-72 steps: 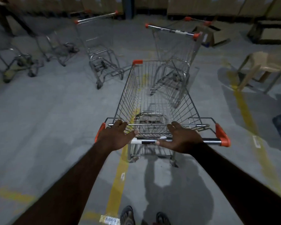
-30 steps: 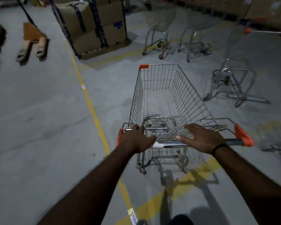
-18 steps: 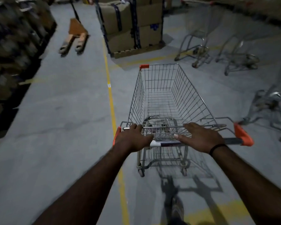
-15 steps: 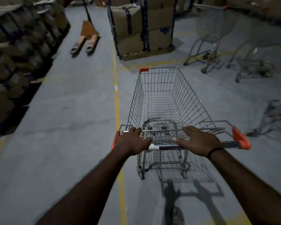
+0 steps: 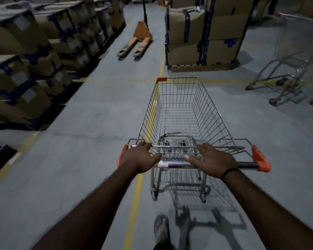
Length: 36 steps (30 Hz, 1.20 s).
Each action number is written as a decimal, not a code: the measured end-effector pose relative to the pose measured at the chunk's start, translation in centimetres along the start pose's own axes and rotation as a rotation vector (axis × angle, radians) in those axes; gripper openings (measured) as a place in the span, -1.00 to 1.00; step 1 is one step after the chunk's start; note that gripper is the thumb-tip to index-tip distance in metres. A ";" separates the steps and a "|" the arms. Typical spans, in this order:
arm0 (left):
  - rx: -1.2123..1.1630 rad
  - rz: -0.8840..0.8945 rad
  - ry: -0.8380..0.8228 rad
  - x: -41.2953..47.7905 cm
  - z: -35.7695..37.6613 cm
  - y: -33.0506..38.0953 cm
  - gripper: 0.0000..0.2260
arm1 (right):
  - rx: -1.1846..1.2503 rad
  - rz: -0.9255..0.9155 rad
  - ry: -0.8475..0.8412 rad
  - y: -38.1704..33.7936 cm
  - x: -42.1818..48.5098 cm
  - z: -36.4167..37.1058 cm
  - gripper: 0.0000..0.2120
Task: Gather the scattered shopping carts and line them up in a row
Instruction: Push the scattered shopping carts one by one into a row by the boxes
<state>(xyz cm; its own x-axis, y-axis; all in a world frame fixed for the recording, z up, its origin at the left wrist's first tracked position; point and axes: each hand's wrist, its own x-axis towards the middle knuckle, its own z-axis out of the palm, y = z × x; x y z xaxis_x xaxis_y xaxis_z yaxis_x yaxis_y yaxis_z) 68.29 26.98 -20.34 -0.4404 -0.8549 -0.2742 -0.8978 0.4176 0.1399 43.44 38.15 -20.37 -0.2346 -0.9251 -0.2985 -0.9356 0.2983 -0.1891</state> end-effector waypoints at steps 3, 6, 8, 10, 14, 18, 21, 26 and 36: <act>0.009 -0.019 0.012 5.3 -1.4 -0.7 -0.28 | 0.000 -0.028 0.000 0.2 5.3 -1.6 -0.01; -0.004 -0.033 0.028 11.3 -3.0 -1.1 -0.29 | -0.016 -0.048 0.027 0.6 11.4 -3.7 0.02; -0.008 -0.034 0.032 15.4 -4.0 -1.3 -0.29 | -0.025 -0.052 0.026 0.9 15.6 -5.1 0.01; -0.010 -0.039 0.020 19.5 -5.2 -1.4 -0.28 | -0.023 -0.043 0.019 1.4 19.7 -6.6 0.00; -0.046 -0.047 0.000 26.9 -7.7 -1.6 -0.27 | 0.000 -0.032 0.016 2.2 27.4 -9.3 0.00; -0.050 -0.052 -0.003 33.4 -9.7 -2.2 -0.26 | -0.023 -0.040 0.028 2.2 34.0 -11.8 -0.06; -0.060 -0.069 -0.001 37.6 -10.9 -2.5 -0.27 | -0.025 -0.052 0.019 2.6 38.6 -13.1 -0.04; -0.067 -0.101 0.029 46.6 -13.4 -2.4 -0.29 | -0.028 -0.098 0.046 4.0 48.2 -16.4 -0.07; -0.138 -0.274 0.034 62.5 -17.4 0.4 -0.25 | -0.076 -0.242 -0.005 8.3 66.5 -23.7 -0.07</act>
<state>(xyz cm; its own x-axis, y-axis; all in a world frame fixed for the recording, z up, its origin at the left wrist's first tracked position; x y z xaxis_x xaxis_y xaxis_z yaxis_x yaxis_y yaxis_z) 40.51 -31.68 -20.84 -0.1795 -0.9406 -0.2882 -0.9729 0.1263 0.1939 13.85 -26.45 -19.58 -0.0003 -0.9661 -0.2580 -0.9815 0.0497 -0.1849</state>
